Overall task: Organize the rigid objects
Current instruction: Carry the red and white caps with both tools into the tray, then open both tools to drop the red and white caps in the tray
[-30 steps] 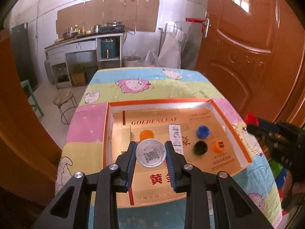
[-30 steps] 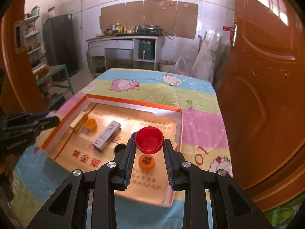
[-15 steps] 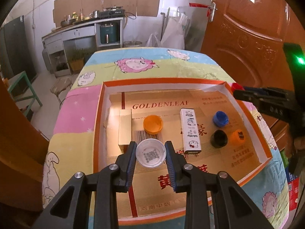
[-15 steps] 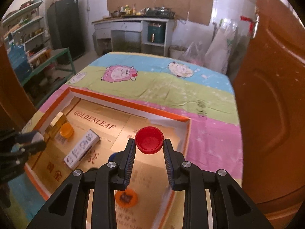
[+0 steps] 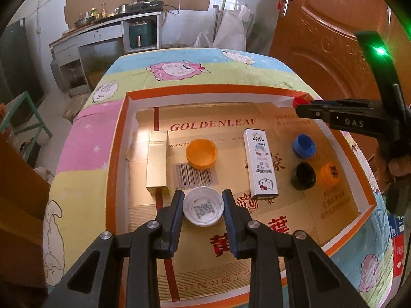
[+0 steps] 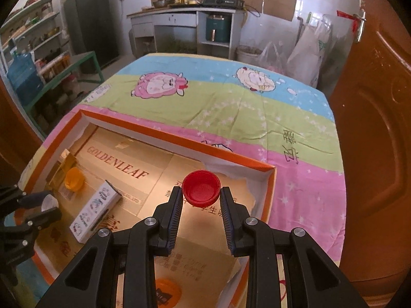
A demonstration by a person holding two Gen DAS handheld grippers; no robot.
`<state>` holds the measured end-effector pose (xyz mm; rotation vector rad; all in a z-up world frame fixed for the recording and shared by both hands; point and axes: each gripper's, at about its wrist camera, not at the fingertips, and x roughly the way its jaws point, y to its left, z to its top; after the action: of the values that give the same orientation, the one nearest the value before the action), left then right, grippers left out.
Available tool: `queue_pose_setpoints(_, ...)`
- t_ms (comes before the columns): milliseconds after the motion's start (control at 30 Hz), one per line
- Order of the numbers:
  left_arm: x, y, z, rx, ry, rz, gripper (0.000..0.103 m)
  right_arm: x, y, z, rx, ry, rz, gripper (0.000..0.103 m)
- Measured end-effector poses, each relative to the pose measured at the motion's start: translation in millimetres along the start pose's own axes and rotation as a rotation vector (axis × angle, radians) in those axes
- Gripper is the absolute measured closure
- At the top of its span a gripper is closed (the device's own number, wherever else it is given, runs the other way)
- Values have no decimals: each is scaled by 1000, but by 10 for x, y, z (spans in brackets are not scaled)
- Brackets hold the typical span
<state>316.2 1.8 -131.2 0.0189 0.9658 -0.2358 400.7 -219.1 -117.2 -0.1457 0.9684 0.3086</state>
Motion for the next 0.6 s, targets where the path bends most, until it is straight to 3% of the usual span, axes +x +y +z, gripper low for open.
queue_pose_setpoints(600, 36, -4, -27, 7, -9, -3, 73, 201, 3, 4, 6, 37, 7, 73)
